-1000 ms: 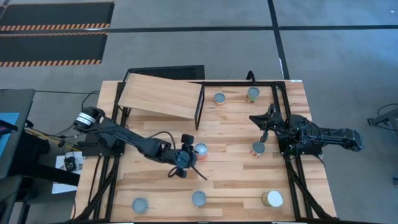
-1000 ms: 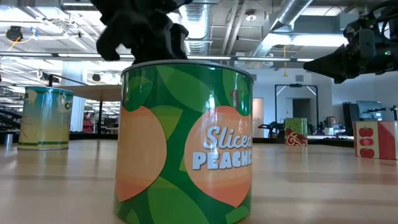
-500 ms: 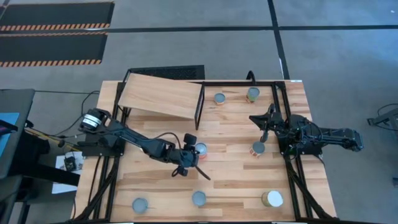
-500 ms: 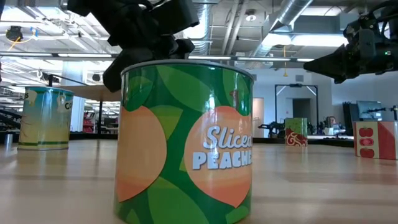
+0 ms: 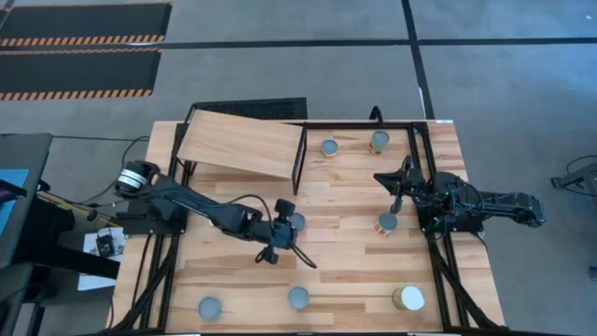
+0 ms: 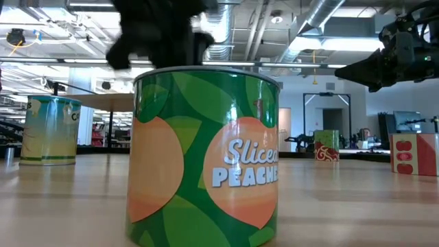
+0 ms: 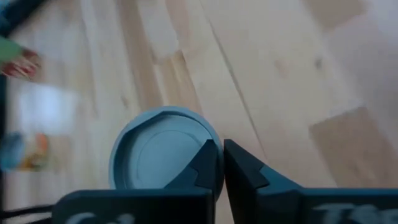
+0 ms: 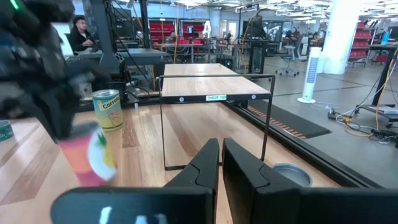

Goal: Pick and place cans onto a shelf
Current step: Put the canned mixed fruit on the shelf

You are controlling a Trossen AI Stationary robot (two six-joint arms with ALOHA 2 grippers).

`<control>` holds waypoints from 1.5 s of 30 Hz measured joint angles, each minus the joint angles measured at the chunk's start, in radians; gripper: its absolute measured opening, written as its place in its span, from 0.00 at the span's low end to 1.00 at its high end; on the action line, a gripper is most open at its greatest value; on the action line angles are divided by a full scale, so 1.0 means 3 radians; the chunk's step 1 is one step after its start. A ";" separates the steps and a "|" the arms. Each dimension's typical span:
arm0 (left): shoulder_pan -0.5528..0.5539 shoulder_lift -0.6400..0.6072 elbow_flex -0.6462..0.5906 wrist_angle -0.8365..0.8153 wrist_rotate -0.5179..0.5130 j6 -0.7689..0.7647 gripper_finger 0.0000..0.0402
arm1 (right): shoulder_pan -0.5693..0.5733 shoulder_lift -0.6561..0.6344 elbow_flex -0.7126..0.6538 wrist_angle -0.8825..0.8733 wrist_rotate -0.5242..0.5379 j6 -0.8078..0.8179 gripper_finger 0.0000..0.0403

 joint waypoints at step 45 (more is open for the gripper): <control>0.2933 -0.1757 0.0416 -0.2030 -0.0358 -0.0984 0.00 | 0.0000 0.0000 0.0000 -0.0022 0.0000 -0.0001 0.12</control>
